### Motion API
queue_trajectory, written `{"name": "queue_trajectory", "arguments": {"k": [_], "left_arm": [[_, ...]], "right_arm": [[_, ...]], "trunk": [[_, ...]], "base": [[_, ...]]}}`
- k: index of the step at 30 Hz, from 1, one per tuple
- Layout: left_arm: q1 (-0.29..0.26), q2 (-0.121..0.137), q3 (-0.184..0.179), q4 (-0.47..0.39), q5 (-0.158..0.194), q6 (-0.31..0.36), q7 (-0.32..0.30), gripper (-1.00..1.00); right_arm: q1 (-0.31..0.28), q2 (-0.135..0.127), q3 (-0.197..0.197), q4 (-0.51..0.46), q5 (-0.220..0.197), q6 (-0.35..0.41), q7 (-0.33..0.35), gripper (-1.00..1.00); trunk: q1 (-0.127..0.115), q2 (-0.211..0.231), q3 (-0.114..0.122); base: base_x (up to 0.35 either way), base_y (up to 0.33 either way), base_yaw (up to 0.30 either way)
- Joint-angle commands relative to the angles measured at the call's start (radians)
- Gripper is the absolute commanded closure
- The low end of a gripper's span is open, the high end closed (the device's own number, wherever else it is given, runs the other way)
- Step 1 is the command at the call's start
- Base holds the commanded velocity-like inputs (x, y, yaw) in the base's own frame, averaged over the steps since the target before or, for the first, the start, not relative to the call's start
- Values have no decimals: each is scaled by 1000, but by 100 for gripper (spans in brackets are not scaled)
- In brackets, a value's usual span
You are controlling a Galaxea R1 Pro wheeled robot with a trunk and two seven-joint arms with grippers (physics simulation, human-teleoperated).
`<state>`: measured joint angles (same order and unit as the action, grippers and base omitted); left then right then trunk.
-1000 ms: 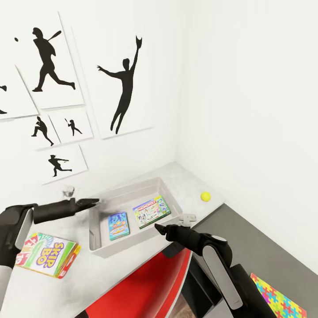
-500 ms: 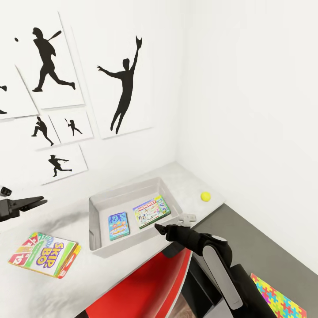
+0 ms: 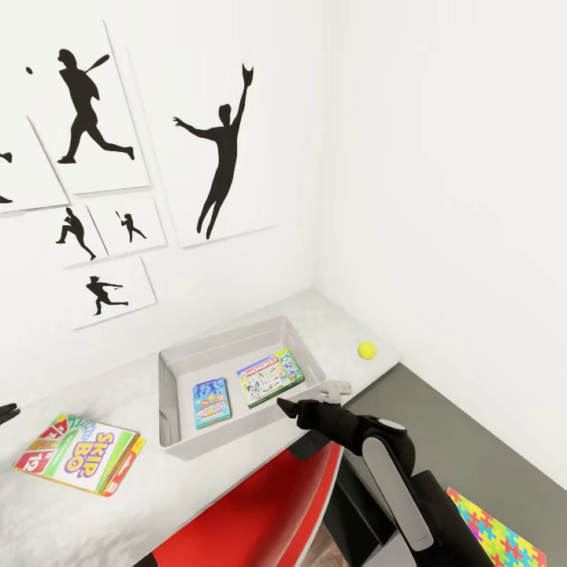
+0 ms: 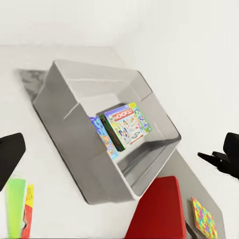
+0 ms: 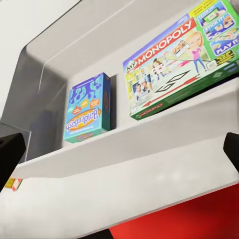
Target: Put all the toys in the child's room - the three board games (two on the bed and one on the table), the two jigsaw puzzles on the table, and the tennis ball on the table - inside the toy box on the table in the child's room.
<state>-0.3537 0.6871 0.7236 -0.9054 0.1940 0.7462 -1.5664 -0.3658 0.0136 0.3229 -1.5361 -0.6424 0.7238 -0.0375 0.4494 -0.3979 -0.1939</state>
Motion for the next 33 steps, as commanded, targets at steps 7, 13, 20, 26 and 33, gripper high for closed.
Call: {"name": "queue_trajectory", "arguments": {"k": [7, 13, 20, 26, 33], "left_arm": [[17, 20, 18, 79, 1, -48, -4, -100], [19, 23, 19, 91, 2, -58, -4, -100], [19, 24, 19, 93, 4, -60, -4, -100], [19, 23, 19, 94, 5, -61, -4, -100], [19, 23, 19, 94, 5, -62, -4, -100]], "right_arm": [[-1, 0, -5, -1, -5, 5, -4, -100], [-1, 1, -4, -1, -5, 4, -4, -100], [-1, 2, -4, -1, -5, 3, -4, -100], [-1, 2, -4, -1, -6, 3, -4, -100], [-1, 2, 0, -1, -6, 3, -4, -100]], "trunk": [[1, -2, -2], [1, -2, 4], [1, -2, 13], [1, -2, 22], [1, -2, 32]], "base": [[0, 0, -2], [0, 0, -63], [0, 0, -100], [-1, 0, -107], [-151, 0, -104]]}}
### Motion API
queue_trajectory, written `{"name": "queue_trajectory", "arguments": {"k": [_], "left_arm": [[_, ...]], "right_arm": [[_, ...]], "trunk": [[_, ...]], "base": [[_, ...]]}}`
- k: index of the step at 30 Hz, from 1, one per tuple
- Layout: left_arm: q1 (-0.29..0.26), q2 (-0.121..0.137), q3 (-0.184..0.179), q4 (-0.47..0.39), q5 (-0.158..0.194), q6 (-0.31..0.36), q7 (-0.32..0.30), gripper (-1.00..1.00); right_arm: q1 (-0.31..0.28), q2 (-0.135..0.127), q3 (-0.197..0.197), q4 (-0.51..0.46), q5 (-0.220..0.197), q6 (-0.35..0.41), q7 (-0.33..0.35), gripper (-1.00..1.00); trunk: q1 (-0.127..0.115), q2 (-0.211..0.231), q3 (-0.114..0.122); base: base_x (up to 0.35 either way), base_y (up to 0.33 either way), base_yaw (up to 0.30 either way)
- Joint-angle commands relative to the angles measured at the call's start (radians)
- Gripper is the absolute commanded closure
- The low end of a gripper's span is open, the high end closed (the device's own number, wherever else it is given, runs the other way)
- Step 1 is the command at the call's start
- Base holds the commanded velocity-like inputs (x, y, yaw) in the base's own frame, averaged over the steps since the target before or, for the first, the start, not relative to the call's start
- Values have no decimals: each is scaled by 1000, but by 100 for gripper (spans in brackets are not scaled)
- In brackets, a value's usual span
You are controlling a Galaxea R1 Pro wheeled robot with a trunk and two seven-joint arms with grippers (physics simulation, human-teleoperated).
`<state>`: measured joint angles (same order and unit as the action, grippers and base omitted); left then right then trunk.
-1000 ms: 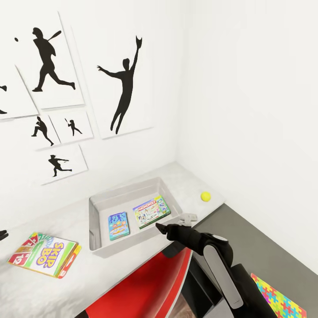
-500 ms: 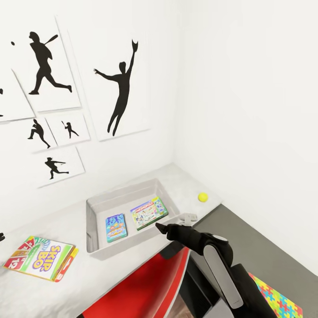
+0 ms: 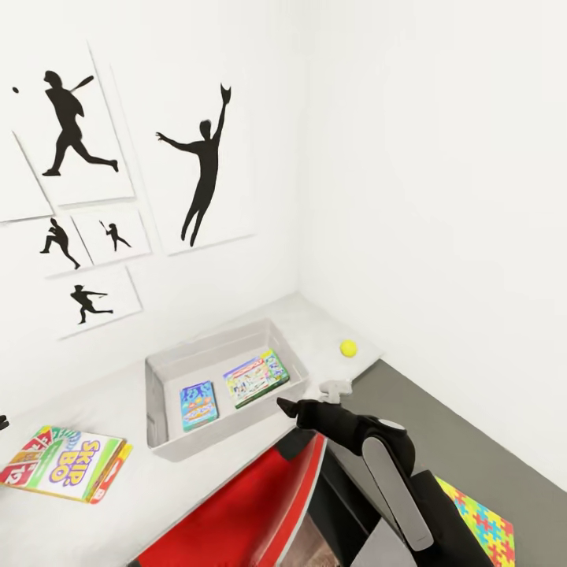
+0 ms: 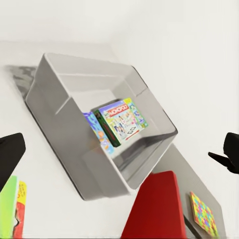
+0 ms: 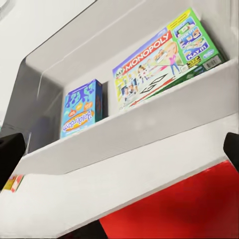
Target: Put all the toys in the child's room - the three board games (two on the bed and one on the table), the two jigsaw puzzles on the table, and the tennis ball on the table - inside the toy box on the table in the child's room.
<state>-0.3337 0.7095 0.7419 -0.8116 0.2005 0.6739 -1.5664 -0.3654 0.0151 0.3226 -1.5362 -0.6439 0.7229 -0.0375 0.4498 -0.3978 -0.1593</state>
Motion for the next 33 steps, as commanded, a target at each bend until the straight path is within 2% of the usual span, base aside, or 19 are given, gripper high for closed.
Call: {"name": "queue_trajectory", "arguments": {"k": [1, 9, 20, 33], "left_arm": [[-1, 0, 1, 0, -1, 10, -4, -100], [-1, 1, 1, 0, -1, 11, -4, -100], [-1, -1, 1, 0, 0, 12, -4, -100], [-1, -3, 1, -2, 0, 12, -4, -100]], "right_arm": [[-1, 0, 1, -1, -5, 4, -4, -100], [0, 0, 0, -4, -5, 4, 6, -100], [0, 0, -3, -20, -4, 3, 86, -100], [0, 0, -4, -21, -4, 3, 97, -100]], "trunk": [[0, -2, -1], [0, -2, 11], [0, -2, 28], [0, -2, 49]], "base": [[-275, 0, -97], [-188, 0, -88], [-25, 0, -28], [-36, 0, 55]]}}
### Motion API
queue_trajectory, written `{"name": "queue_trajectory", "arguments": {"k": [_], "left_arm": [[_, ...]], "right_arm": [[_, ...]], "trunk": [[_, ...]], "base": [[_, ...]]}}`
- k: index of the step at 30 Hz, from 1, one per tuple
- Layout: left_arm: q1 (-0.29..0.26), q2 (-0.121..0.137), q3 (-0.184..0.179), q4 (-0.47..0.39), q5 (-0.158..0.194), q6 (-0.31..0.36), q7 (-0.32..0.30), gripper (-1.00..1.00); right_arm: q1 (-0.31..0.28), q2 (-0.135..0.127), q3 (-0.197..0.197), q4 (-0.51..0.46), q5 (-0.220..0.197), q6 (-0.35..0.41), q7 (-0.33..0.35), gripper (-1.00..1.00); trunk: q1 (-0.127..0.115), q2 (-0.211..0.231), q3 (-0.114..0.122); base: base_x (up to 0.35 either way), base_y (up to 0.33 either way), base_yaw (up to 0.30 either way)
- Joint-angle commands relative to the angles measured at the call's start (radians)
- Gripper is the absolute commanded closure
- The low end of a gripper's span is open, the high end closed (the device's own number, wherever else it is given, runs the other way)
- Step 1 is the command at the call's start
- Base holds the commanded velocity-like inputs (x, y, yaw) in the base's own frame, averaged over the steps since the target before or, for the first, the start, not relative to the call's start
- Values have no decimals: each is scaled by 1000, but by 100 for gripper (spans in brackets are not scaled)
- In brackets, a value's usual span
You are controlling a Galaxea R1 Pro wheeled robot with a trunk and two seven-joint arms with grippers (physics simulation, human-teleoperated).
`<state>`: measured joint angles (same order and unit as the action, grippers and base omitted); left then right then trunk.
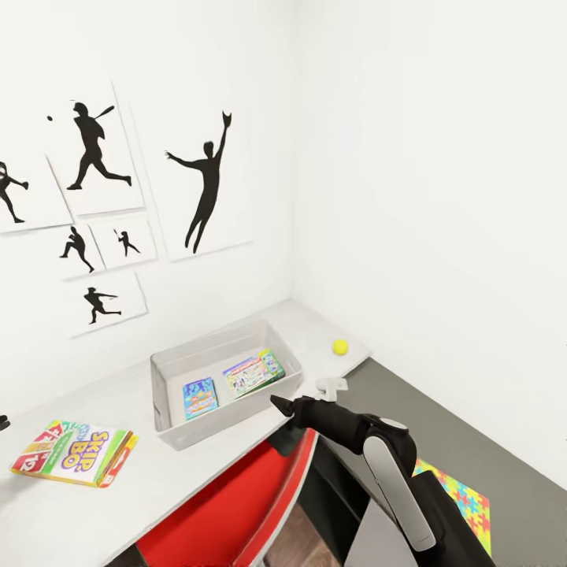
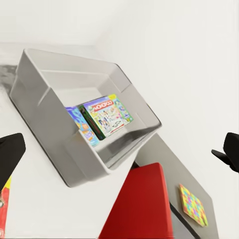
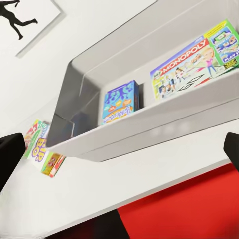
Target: Put all the toys in the child's room - the three board games (two on the bed and one on the table), the two jigsaw puzzles on the table, and the tennis ball on the table - inside the toy box on the table in the child's room.
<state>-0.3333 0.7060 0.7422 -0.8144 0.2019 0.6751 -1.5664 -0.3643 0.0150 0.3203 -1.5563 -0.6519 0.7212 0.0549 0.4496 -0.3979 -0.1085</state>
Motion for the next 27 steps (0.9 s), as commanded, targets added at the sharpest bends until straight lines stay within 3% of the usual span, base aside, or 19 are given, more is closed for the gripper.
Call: {"name": "queue_trajectory", "arguments": {"k": [1, 17, 27], "left_arm": [[-1, 0, 0, 0, -1, 11, -4, -100], [-1, -2, 0, -4, -1, 11, -4, -100], [-1, -3, -1, -5, -1, 12, -4, -100]], "right_arm": [[-1, 0, -1, -1, 4, 5, 5, -100], [-2, 0, -1, -1, 4, 5, 5, -100], [-2, 0, -1, 0, 4, 4, 5, -100]], "trunk": [[0, -2, -1], [0, -2, 23], [0, -2, 35]], "base": [[-192, 0, 85], [-287, 7, 112], [-198, 148, 162]]}}
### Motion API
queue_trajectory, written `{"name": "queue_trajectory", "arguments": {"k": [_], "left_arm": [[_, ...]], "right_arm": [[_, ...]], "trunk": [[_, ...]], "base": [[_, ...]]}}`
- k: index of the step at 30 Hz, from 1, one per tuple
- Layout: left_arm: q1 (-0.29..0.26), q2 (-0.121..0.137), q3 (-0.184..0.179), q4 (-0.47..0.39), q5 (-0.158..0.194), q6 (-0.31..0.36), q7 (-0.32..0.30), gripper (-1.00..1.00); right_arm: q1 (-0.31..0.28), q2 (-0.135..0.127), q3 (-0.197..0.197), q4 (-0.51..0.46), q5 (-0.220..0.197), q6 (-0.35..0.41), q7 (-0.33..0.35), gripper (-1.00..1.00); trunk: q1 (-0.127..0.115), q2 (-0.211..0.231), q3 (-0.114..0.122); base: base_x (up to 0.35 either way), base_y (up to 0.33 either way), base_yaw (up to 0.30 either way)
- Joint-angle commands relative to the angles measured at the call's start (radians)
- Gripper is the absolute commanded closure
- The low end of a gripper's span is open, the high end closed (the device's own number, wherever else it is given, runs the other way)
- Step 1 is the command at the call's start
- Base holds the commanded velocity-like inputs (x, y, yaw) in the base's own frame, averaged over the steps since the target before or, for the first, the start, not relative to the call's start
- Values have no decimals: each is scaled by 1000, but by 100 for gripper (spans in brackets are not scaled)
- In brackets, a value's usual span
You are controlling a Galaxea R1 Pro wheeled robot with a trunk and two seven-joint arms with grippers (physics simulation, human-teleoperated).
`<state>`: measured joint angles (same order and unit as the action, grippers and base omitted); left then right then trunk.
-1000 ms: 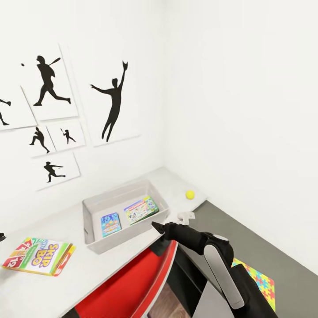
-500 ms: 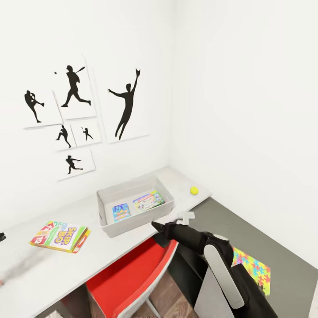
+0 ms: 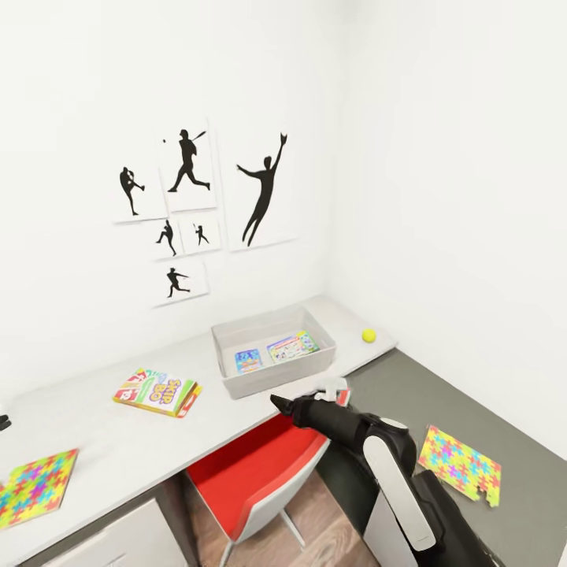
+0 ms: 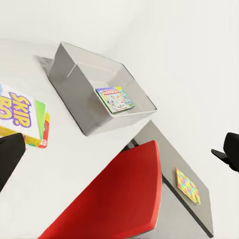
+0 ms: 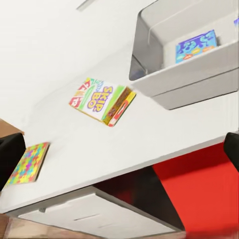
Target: Put all the toys in the child's room - the three board games (two on the bed and one on the table), the two jigsaw puzzles on the table, and the tennis ball on the table - inside the toy box on the table in the child's room.
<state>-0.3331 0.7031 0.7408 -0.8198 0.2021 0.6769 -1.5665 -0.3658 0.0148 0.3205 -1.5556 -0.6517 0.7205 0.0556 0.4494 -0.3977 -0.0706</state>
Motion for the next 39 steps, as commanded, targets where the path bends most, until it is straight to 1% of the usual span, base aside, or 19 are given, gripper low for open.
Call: {"name": "queue_trajectory", "arguments": {"k": [1, 6, 12, 39], "left_arm": [[-1, 0, 1, 1, -1, 11, -4, -100], [-1, 0, 1, 1, -1, 13, -4, -100], [-1, -1, 1, 1, -1, 13, -4, -100], [-1, -1, 1, 1, -1, 13, -4, -100]], "right_arm": [[-1, 0, -1, -1, 4, 5, 4, -100], [-1, 0, -1, -1, 4, 5, 4, -100], [-2, 1, -1, 0, 4, 5, 4, -100], [-2, 2, 4, 0, 4, -2, 4, -100]], "trunk": [[1, -2, -1], [1, -2, 4], [1, -2, 6], [1, -2, 6]], "base": [[-53, 205, 183], [-31, 233, 164], [-7, 165, 48], [0, 7, 2]]}}
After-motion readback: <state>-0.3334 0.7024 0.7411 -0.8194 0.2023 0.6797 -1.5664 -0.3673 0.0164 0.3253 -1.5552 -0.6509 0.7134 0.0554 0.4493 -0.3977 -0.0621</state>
